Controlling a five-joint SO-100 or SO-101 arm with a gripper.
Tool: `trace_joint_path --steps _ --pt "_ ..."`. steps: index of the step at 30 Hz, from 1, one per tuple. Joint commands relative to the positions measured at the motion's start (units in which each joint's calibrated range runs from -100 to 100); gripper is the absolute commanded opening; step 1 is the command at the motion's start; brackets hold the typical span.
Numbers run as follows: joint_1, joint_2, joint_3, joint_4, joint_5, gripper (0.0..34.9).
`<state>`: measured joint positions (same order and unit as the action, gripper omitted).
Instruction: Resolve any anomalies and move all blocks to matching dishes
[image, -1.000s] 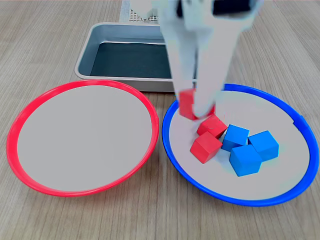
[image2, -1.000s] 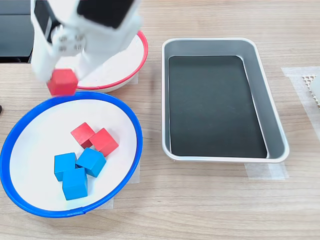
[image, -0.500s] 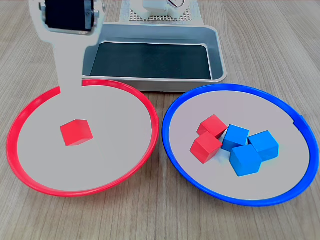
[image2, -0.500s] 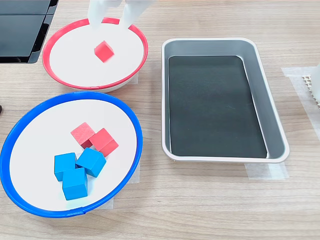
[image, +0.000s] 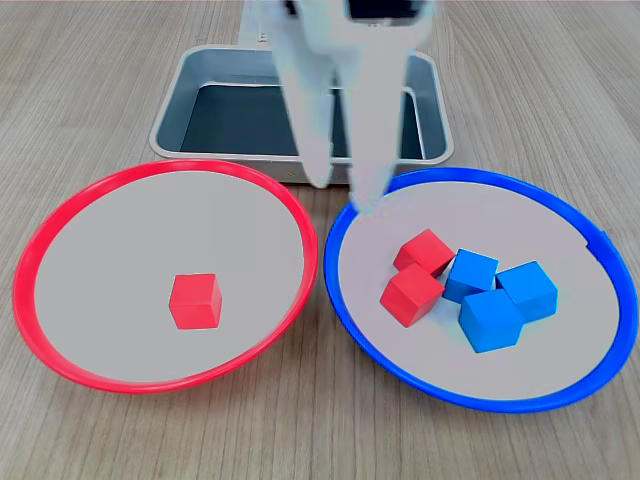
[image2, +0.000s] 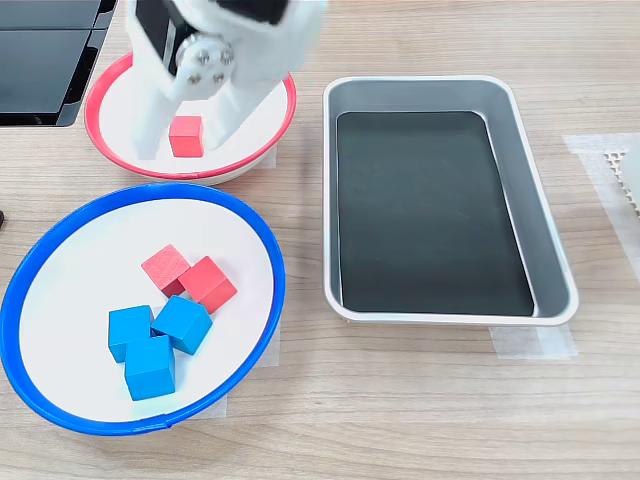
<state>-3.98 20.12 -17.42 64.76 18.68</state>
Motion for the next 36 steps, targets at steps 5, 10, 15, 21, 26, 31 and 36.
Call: trace_joint_path --steps 5,10,15,21,26,31,36 --pt "-5.2 6.4 -4.2 -7.1 0.1 14.4" --pt "-5.1 10.9 -7.0 -7.5 1.7 14.5" --pt "-5.2 12.8 -7.4 -8.3 2.0 14.2" --pt "-6.4 15.0 -8.6 -6.9 2.3 13.6" --pt "-6.9 17.3 -10.3 -6.8 2.3 11.7" --pt "-6.8 19.1 -12.8 -5.5 2.8 7.4" --pt "-6.1 18.8 -13.9 -4.4 2.8 0.3"
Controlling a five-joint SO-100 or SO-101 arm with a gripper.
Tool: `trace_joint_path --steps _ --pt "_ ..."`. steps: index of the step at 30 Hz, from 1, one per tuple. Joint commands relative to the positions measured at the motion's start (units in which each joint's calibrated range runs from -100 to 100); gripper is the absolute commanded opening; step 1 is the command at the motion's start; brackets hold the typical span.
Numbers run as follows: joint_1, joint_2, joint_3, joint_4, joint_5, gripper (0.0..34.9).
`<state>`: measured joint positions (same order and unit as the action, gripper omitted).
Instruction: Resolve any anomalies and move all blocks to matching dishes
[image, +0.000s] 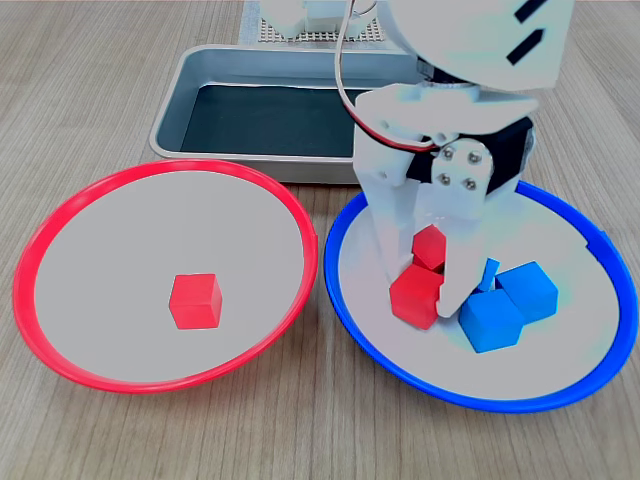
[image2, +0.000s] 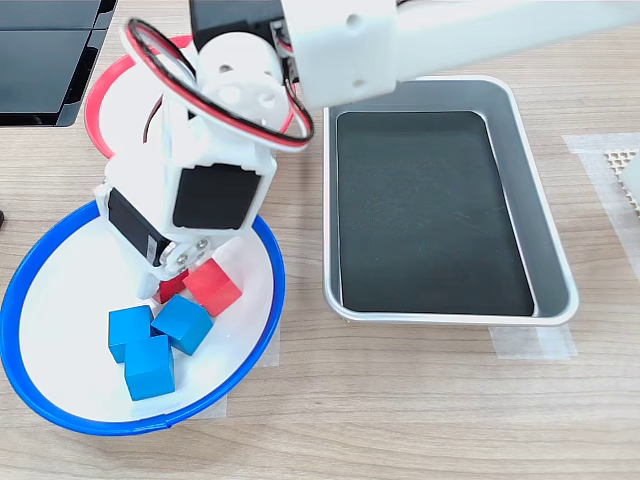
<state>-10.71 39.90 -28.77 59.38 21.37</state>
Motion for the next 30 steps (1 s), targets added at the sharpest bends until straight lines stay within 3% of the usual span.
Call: trace_joint_path --steps 1,9,15,21,26,28,30 --pt "0.7 -1.7 -2.6 1.5 0.1 0.2" --pt "3.0 -14.6 -2.5 6.2 -4.4 0.2" --pt "10.5 -21.6 -1.5 11.5 -5.7 0.2" --pt "21.7 -20.1 4.8 5.3 -7.1 0.2" --pt "25.8 -13.6 4.7 0.8 -7.3 0.2" --pt "26.2 -11.7 4.6 -0.7 -6.8 1.9" --pt "26.2 -10.4 4.5 -1.6 -6.6 7.5"
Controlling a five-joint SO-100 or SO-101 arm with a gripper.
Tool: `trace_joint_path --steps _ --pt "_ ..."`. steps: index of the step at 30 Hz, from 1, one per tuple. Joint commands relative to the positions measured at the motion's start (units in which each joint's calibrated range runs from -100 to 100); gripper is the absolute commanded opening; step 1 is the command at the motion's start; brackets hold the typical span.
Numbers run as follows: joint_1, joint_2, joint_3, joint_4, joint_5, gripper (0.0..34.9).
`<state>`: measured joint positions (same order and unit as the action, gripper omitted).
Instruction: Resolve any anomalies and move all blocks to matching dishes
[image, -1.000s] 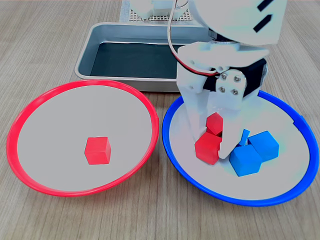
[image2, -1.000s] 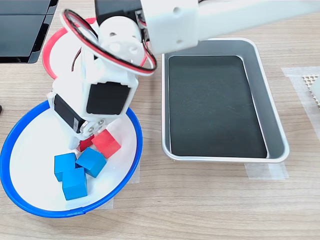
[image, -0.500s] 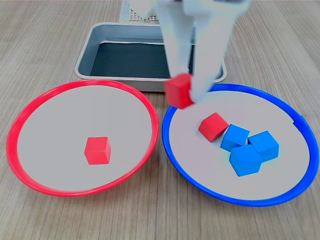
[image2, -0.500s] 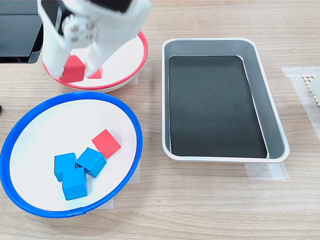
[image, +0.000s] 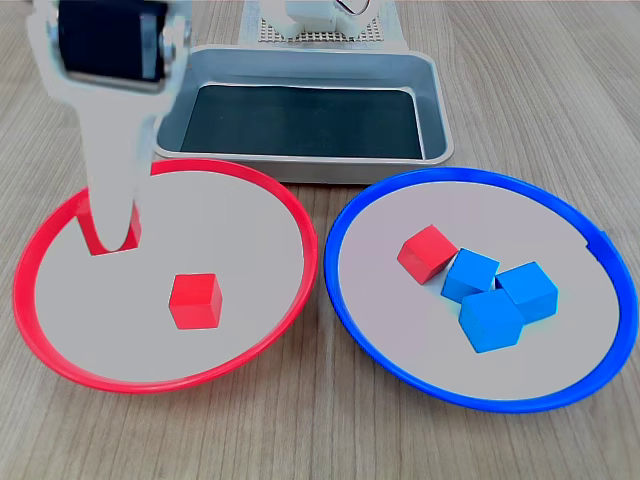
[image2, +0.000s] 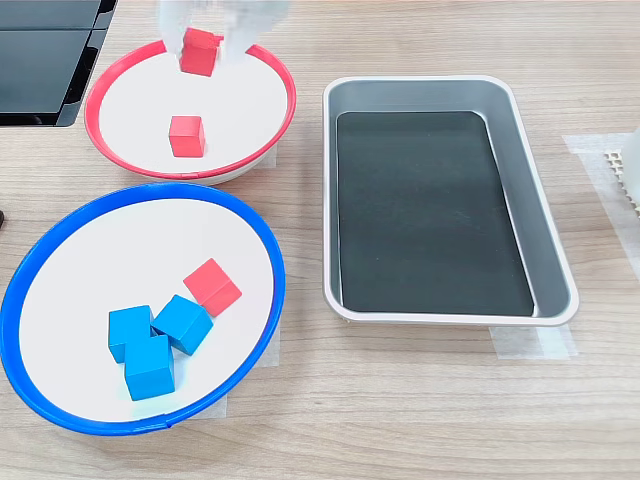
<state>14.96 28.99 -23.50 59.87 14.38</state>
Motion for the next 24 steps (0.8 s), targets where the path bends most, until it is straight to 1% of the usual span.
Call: trace_joint_path --steps 1,3,4,9,11,13,17,18,21,24 --pt "0.4 1.0 -1.0 -2.5 0.4 10.8" --pt "0.2 1.3 -1.1 -3.0 0.8 16.2" --pt "0.2 1.3 -1.2 -3.1 1.0 16.5" --pt "-0.5 -2.0 0.2 -1.1 2.8 15.4" --pt "-1.6 -4.6 1.6 1.3 2.8 15.3" --pt "-3.6 -7.7 3.1 5.4 2.2 15.3" --pt "-9.9 -14.4 8.4 10.6 -1.1 14.5" --pt "-11.8 -15.8 9.9 10.9 -1.8 14.1" --pt "-17.5 -18.6 13.3 11.4 -2.4 14.7" --pt "-21.7 -19.2 15.2 9.1 -1.9 12.8"
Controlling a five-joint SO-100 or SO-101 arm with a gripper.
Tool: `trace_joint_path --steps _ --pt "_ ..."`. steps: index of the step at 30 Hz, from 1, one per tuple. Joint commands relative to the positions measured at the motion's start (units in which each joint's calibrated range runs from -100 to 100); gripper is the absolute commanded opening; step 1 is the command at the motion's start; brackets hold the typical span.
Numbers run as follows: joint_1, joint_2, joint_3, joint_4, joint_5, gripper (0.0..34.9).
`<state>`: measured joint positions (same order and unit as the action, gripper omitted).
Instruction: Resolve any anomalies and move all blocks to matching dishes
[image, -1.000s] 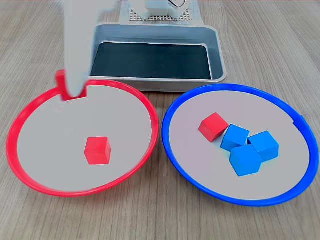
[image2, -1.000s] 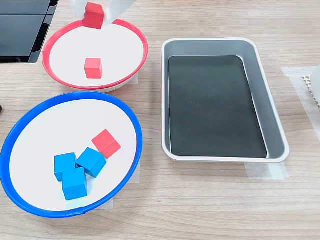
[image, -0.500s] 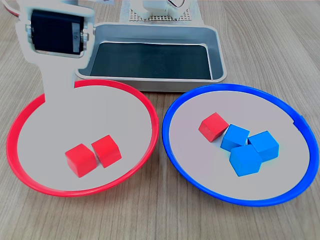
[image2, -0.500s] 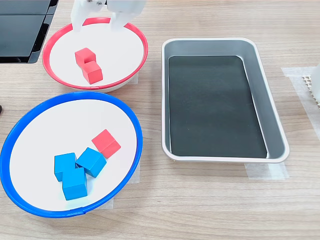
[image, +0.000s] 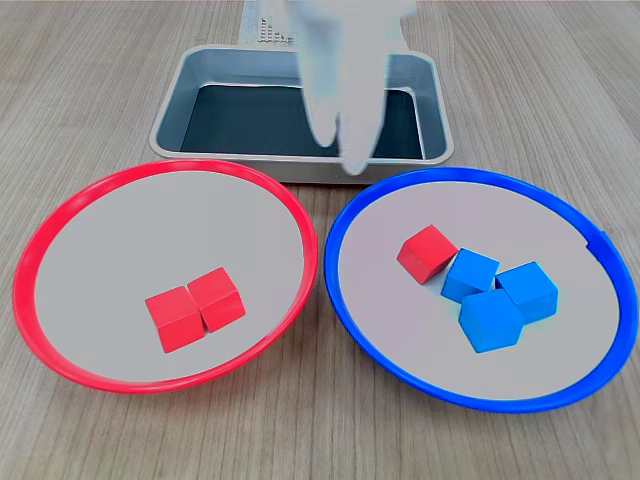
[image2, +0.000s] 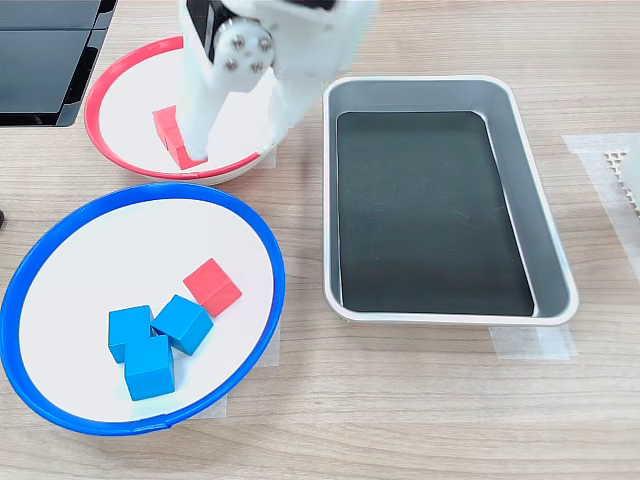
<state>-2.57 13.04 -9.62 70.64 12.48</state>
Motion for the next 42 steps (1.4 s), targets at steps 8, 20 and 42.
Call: trace_joint_path --steps 8,20,42 --pt "-8.8 3.9 0.9 -11.7 -3.2 12.6" --pt "-9.1 8.2 -5.1 -7.2 -22.2 13.3" --pt "-10.7 13.3 -4.3 -7.9 -40.0 16.5"
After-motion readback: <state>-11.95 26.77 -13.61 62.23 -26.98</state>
